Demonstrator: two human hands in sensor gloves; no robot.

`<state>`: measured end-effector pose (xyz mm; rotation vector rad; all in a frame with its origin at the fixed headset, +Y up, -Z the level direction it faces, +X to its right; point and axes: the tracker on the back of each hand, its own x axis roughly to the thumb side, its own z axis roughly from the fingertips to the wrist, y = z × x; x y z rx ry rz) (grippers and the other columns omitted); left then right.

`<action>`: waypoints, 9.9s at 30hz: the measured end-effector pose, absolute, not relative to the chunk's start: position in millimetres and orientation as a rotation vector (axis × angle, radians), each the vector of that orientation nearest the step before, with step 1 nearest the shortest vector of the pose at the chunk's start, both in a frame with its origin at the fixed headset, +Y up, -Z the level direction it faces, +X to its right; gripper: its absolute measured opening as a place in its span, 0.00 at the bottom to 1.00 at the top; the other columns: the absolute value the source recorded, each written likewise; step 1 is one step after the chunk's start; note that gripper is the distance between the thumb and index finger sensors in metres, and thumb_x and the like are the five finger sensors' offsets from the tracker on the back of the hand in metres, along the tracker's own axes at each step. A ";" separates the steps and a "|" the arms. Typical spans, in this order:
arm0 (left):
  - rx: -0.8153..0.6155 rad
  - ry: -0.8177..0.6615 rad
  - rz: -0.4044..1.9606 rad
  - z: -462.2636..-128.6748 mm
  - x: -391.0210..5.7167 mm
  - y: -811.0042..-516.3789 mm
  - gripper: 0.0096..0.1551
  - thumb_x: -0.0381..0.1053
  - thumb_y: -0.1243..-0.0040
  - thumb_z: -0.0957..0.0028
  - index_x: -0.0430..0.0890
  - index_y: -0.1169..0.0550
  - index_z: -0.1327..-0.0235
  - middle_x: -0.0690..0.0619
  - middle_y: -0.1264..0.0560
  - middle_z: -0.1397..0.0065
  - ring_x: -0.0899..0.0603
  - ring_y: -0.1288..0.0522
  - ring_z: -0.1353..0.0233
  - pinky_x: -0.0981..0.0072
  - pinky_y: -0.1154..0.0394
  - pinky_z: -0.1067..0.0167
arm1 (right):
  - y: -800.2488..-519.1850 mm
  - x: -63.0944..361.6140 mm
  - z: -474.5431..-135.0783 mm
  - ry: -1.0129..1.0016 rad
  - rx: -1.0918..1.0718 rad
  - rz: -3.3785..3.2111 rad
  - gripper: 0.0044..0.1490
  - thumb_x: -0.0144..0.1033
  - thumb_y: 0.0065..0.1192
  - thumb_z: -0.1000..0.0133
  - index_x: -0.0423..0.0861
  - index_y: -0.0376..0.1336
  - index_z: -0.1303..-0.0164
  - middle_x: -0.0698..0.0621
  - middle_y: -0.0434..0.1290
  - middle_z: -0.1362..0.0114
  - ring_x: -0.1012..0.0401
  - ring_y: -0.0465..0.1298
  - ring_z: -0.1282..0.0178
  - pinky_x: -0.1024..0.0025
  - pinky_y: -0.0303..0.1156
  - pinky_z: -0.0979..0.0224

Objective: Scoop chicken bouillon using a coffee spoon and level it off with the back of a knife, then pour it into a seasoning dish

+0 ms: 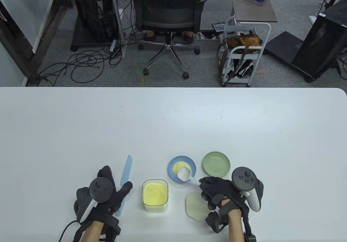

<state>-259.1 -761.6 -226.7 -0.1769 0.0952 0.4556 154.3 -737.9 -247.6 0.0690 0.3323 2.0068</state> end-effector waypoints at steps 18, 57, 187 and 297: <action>-0.215 -0.386 0.568 -220.1 -196.8 -765.9 0.67 0.80 0.41 0.65 0.53 0.55 0.20 0.42 0.55 0.12 0.31 0.54 0.13 0.32 0.49 0.24 | -711.2 147.9 -237.2 0.279 0.233 2.009 0.24 0.33 0.64 0.51 0.28 0.70 0.57 0.40 0.81 0.75 0.71 0.76 0.96 0.63 0.81 0.73; -0.289 -0.379 0.580 -223.9 -197.9 -764.4 0.68 0.80 0.40 0.66 0.55 0.58 0.21 0.39 0.53 0.14 0.29 0.52 0.14 0.33 0.48 0.25 | -692.2 18.3 -261.4 0.756 0.562 2.374 0.24 0.29 0.62 0.53 0.22 0.70 0.64 0.36 0.80 0.79 0.75 0.76 0.98 0.69 0.81 0.82; -0.552 0.283 0.299 -239.4 -284.0 -771.1 0.29 0.61 0.29 0.66 0.43 0.17 0.59 0.47 0.15 0.64 0.48 0.16 0.67 0.53 0.23 0.50 | -733.9 90.8 -245.3 0.504 0.472 1.813 0.24 0.34 0.59 0.50 0.25 0.71 0.66 0.42 0.80 0.82 0.79 0.77 0.99 0.74 0.82 0.83; -0.249 -0.347 0.559 -219.1 -199.8 -765.0 0.65 0.81 0.46 0.63 0.54 0.55 0.20 0.40 0.53 0.13 0.32 0.47 0.15 0.35 0.45 0.25 | -711.8 140.9 -243.0 0.193 0.423 1.893 0.26 0.29 0.65 0.50 0.27 0.68 0.48 0.33 0.78 0.65 0.64 0.79 0.86 0.56 0.78 0.64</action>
